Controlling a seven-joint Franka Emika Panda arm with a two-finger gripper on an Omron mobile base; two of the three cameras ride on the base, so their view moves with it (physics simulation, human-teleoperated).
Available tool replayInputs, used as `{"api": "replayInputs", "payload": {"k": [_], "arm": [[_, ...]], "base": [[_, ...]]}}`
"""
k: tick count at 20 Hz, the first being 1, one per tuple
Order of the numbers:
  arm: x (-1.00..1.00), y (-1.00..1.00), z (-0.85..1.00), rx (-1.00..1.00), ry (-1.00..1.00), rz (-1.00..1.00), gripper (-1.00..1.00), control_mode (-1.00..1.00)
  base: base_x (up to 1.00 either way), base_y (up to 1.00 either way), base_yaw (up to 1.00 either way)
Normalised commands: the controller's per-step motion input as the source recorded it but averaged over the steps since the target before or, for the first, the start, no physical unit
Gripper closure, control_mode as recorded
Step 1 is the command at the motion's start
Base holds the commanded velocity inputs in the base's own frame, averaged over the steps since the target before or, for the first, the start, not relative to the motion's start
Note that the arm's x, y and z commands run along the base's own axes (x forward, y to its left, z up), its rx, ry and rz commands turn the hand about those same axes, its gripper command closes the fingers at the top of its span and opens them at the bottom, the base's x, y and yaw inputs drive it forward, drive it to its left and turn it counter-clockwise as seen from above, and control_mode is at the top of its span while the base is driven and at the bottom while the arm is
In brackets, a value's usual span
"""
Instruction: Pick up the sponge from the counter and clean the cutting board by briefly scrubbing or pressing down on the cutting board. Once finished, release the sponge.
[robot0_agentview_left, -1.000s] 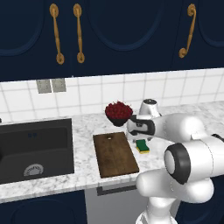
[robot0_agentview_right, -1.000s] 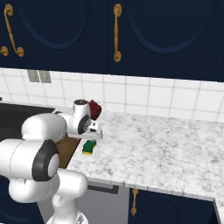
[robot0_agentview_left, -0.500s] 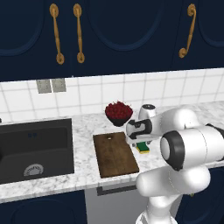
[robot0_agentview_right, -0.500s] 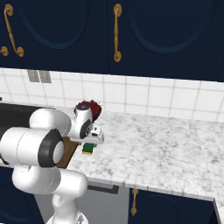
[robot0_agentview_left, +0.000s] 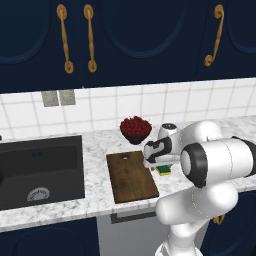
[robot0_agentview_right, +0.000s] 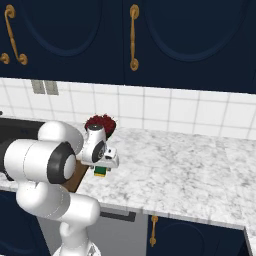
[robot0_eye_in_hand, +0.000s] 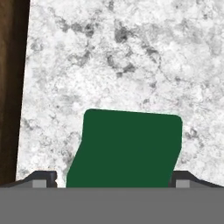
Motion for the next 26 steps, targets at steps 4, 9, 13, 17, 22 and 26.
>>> {"api": "replayInputs", "payload": {"k": [4, 9, 13, 17, 22, 26], "arm": [[0.0, 0.0, 0.0, 0.0, -0.04, 0.0, -1.0, -1.0], [0.0, 0.0, 0.03, 0.0, 0.0, 0.0, -1.0, -1.0], [0.0, -0.01, 0.09, 0.0, 0.0, 0.0, -1.0, -1.0], [0.0, -0.01, 0.03, 0.0, 0.02, 0.0, -1.0, -1.0], [0.0, 0.0, -0.06, 0.0, 0.04, 0.0, 1.0, -1.0], [0.0, 0.0, -0.01, 0.0, 0.01, 0.0, 1.0, -1.0]], "base": [[0.0, 0.0, 0.0], [0.0, 0.0, 0.0], [0.0, 0.0, 0.0], [0.0, 0.0, 0.0], [0.0, 0.0, 0.0], [0.0, 0.0, 0.0]]}}
